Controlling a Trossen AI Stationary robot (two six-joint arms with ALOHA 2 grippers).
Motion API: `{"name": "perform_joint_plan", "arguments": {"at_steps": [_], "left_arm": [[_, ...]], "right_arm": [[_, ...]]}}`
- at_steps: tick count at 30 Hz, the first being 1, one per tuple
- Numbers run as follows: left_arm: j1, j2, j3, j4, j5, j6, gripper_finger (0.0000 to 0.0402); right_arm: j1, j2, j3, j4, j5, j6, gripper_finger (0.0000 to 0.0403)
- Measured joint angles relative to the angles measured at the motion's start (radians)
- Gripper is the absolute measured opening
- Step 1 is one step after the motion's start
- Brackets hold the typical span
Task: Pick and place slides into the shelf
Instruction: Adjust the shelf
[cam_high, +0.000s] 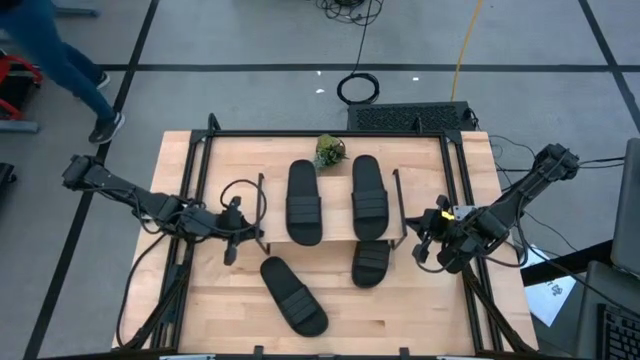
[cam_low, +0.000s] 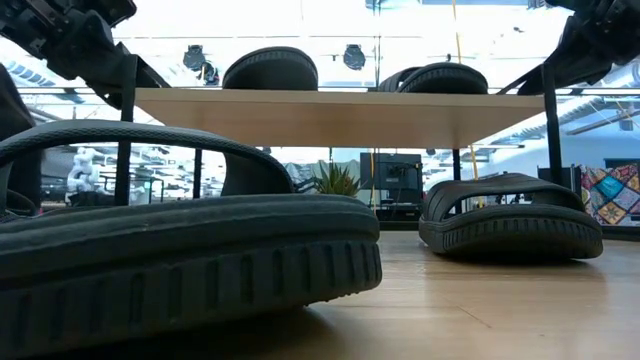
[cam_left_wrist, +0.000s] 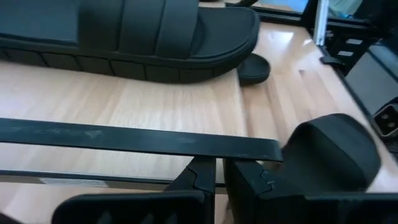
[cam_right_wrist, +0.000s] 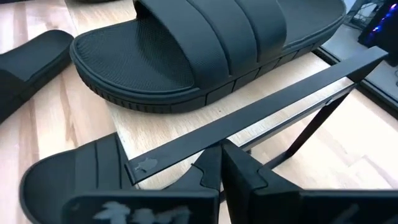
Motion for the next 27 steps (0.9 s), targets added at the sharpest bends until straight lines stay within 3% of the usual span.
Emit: {"name": "perform_joint_plan", "arguments": {"at_steps": [18,27], "left_arm": [[0.001,-0.013,0.003,-0.068,-0.022,0.159,0.0026],[0.001,-0.061,0.000,-0.106,-0.104,0.215,0.0026]], "right_arm": [[0.008,-0.002,0.000,0.016,0.028,-0.069,0.0001],[0.008,-0.002,0.000,0.014,0.051,-0.057,0.0058]]}}
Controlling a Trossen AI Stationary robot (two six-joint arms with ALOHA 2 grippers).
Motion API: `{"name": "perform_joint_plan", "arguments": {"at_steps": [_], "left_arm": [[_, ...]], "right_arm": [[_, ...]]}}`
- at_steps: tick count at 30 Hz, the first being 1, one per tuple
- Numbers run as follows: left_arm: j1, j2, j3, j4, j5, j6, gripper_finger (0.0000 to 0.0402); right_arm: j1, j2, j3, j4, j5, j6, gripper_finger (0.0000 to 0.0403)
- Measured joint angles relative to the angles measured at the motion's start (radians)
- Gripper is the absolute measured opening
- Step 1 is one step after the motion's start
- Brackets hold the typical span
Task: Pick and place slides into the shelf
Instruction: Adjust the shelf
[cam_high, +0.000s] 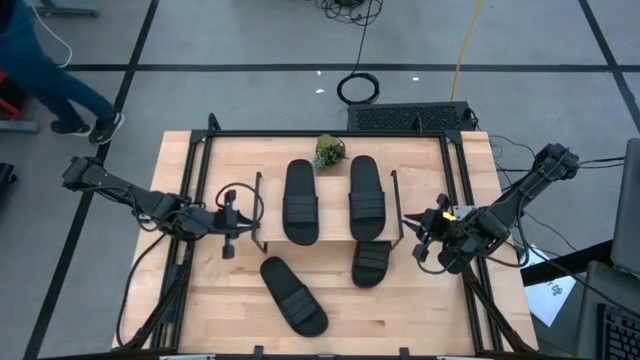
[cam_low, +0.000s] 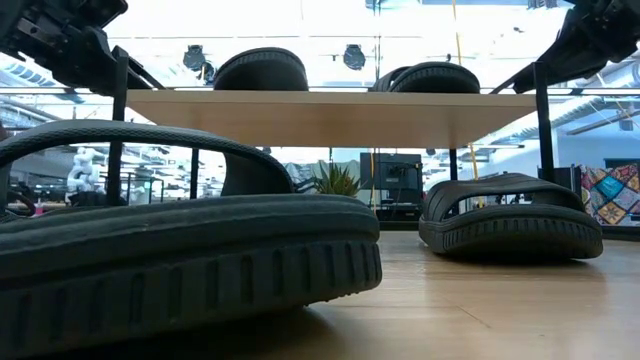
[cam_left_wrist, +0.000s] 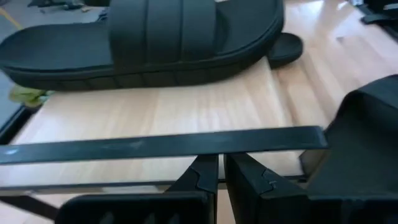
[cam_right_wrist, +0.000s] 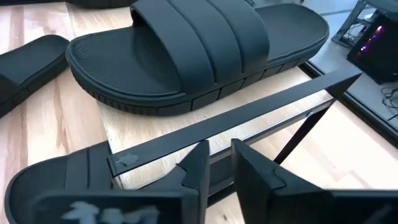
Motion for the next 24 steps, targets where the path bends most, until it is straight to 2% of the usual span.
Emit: {"name": "perform_joint_plan", "arguments": {"at_steps": [5,12,24], "left_arm": [[0.000,-0.003,0.000,-0.031,-0.051,-0.025,0.0026],[0.002,-0.002,0.000,-0.043,-0.081,-0.064,0.0026],[0.003,-0.002,0.000,-0.050,-0.218,-0.077,0.0026]], "right_arm": [[0.000,0.000,0.001,-0.014,-0.012,0.037,0.0073],[0.000,0.012,0.001,-0.032,-0.053,0.059,0.0051],[0.000,0.013,0.001,-0.086,-0.053,0.128,0.0036]]}}
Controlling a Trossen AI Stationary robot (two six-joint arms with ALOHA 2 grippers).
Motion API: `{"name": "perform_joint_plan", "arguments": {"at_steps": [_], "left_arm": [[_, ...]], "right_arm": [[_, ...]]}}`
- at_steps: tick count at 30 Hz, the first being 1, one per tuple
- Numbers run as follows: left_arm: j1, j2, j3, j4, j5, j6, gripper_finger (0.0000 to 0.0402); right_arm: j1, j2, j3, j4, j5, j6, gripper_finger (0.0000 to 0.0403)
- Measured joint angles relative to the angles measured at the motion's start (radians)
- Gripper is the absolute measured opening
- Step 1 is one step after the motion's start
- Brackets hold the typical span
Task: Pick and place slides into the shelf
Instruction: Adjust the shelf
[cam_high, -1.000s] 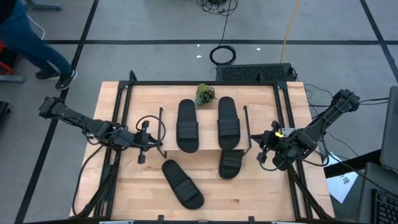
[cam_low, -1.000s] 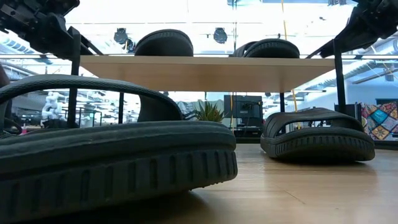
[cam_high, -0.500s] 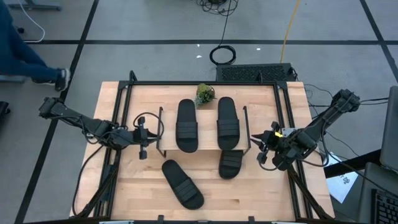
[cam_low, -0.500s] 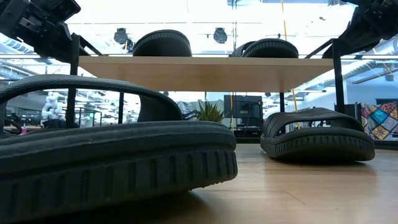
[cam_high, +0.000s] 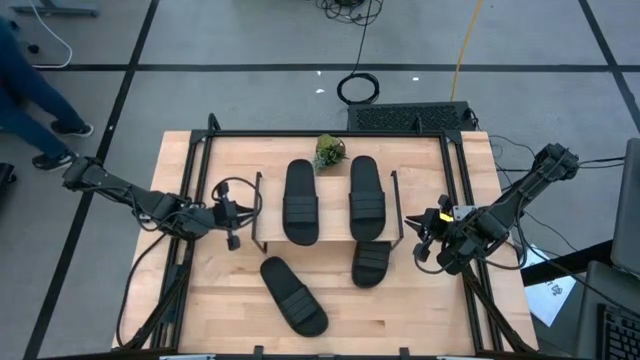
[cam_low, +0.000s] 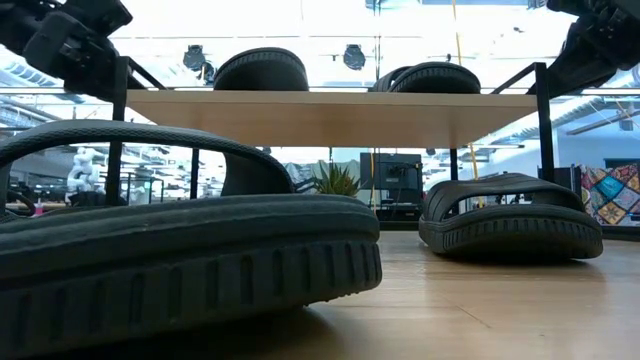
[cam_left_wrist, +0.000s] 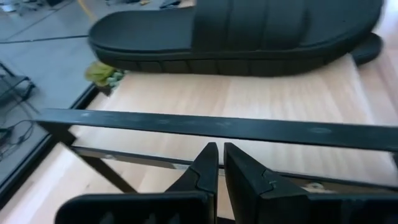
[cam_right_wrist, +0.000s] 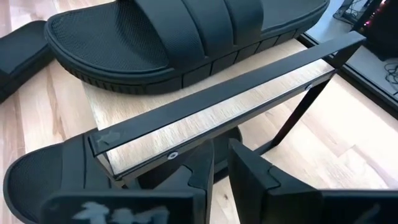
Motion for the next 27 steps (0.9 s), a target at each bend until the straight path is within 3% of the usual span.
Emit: {"name": "perform_joint_plan", "arguments": {"at_steps": [7,17,21,27], "left_arm": [[0.000,0.000,0.000,-0.006,-0.031,-0.033,0.0026],[-0.023,-0.064,0.000,-0.221,-0.254,-0.205,0.0026],[-0.047,-0.117,0.000,-0.237,-0.247,-0.224,0.0026],[-0.144,-0.136,0.000,-0.258,-0.102,-0.300,0.0026]], "right_arm": [[0.000,0.000,0.000,0.000,0.000,0.011,0.0035],[0.034,-0.020,0.000,-0.176,-0.037,0.136,0.0002],[0.055,-0.047,0.000,-0.289,-0.057,0.242,0.0003],[0.084,-0.067,0.000,-0.351,-0.084,0.312,0.0001]]}}
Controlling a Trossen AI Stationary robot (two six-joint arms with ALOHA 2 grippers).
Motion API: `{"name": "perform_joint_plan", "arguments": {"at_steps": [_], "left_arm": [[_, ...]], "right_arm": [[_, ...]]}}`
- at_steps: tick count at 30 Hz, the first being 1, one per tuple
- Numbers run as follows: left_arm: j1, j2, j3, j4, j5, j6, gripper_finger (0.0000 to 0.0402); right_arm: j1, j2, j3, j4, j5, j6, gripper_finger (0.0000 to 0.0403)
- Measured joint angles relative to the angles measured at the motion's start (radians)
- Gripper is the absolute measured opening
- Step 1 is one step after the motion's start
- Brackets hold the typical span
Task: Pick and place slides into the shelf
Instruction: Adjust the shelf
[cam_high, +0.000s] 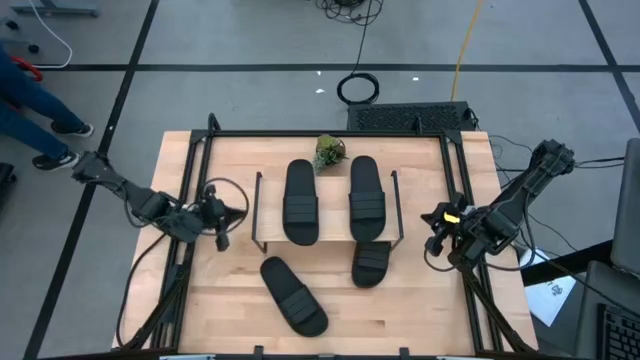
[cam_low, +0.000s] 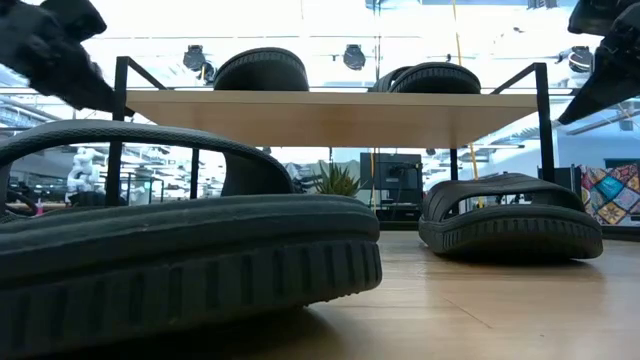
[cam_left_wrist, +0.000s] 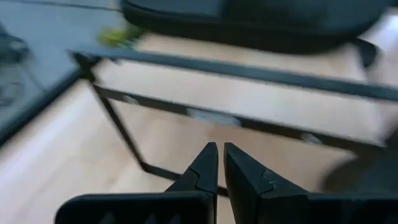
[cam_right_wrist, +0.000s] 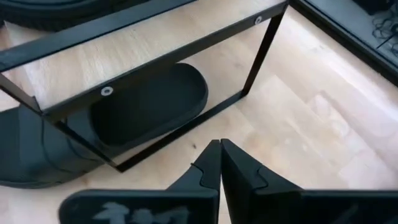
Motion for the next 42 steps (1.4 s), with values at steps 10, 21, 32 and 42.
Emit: {"name": "perform_joint_plan", "arguments": {"at_steps": [10,21,32,42], "left_arm": [[-0.330,0.158,0.000,0.077,-0.059,-0.197,0.0024],[-0.523,0.480,0.000,0.449,-0.148,-0.053,0.0001],[-0.545,0.457,0.001,0.456,-0.304,0.029,0.0004],[-0.531,0.566,0.002,0.728,-0.079,0.061,0.0001]], "right_arm": [[0.029,-0.001,0.000,-0.004,0.001,0.012,0.0000],[0.062,0.011,-0.001,0.084,0.017,-0.038,0.0000],[0.210,0.183,0.136,0.133,0.021,-0.180,0.0000],[0.360,0.252,0.163,0.196,0.175,-0.191,0.0000]]}}
